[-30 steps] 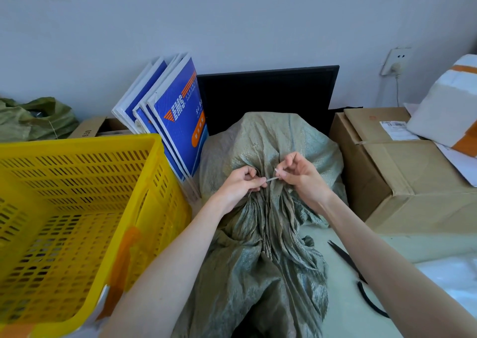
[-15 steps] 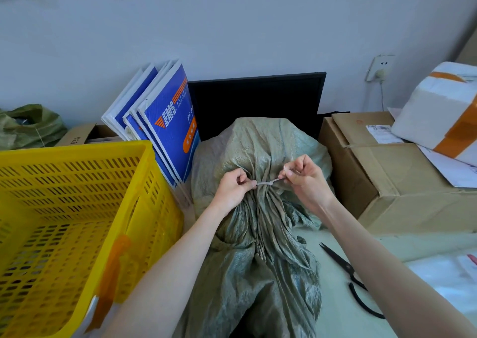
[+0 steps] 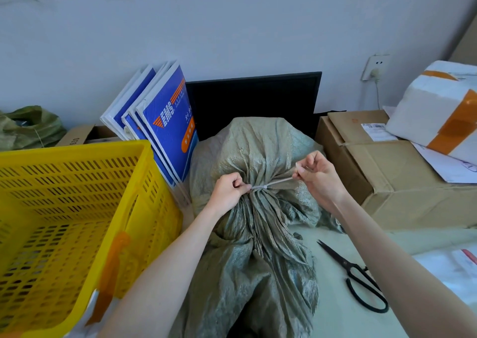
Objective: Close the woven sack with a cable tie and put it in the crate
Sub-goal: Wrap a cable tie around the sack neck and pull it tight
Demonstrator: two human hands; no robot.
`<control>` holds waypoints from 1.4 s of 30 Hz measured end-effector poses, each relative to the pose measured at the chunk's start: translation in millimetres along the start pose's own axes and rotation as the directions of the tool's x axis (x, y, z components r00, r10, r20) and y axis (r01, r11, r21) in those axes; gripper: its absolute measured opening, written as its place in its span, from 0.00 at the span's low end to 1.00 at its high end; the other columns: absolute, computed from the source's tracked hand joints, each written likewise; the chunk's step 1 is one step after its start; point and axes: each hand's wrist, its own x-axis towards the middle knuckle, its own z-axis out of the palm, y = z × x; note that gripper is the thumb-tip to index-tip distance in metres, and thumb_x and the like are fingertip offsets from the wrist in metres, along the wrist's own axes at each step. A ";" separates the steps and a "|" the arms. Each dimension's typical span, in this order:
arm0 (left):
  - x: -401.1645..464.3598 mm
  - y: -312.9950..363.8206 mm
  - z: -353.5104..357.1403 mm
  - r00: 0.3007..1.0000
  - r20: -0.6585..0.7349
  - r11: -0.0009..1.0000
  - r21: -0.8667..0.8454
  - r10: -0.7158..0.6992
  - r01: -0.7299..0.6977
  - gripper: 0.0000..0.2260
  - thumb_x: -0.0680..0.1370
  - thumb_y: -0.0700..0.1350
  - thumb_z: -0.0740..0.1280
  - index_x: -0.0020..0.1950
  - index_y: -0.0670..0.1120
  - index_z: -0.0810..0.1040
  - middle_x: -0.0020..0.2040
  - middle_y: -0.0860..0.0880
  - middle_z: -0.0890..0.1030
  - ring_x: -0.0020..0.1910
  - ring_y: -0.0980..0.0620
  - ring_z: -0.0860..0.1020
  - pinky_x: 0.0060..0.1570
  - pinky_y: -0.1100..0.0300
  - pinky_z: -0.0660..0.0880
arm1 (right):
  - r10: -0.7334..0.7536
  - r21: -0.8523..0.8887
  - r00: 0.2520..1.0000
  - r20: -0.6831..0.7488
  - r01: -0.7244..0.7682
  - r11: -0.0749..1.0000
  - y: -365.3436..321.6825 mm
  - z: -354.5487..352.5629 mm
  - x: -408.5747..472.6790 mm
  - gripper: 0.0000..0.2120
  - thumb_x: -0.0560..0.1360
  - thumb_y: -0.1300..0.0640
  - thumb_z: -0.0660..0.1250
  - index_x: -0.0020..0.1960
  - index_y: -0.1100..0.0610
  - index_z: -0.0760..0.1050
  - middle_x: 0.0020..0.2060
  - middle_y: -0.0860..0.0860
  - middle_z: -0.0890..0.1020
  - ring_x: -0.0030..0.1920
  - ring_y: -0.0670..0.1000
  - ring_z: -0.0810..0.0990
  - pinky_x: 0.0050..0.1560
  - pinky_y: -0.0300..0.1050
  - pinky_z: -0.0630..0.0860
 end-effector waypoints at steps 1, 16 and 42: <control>-0.5 -0.2 0.0 1.000 -0.001 1.000 0.006 0.002 -0.002 0.20 0.75 0.40 0.69 0.33 0.48 0.58 0.34 0.45 0.73 0.40 0.51 0.74 0.40 0.57 0.66 | 0.000 -0.004 1.000 -0.007 0.000 1.000 -0.5 -1.4 -0.7 0.20 0.74 0.80 0.52 0.38 0.55 0.59 0.32 0.52 0.73 0.37 0.52 0.74 0.44 0.44 0.71; -4.8 -9.9 3.0 0.999 -0.036 0.975 0.223 0.010 -0.002 0.21 0.76 0.45 0.68 0.32 0.48 0.58 0.33 0.46 0.67 0.47 0.41 0.79 0.58 0.53 0.49 | -0.018 -0.147 0.996 -0.091 0.005 0.989 -16.4 -24.1 -4.8 0.20 0.74 0.78 0.56 0.36 0.55 0.57 0.32 0.54 0.72 0.34 0.53 0.71 0.39 0.43 0.69; -33.1 7.6 19.9 0.963 -0.160 0.964 0.192 0.216 -0.185 0.04 0.76 0.44 0.69 0.48 0.49 0.76 0.48 0.52 0.74 0.50 0.52 0.74 0.55 0.59 0.70 | -0.001 -0.067 0.993 -0.114 -0.007 0.998 -50.5 -25.8 -15.4 0.18 0.77 0.72 0.59 0.37 0.54 0.59 0.37 0.53 0.73 0.37 0.49 0.76 0.40 0.40 0.75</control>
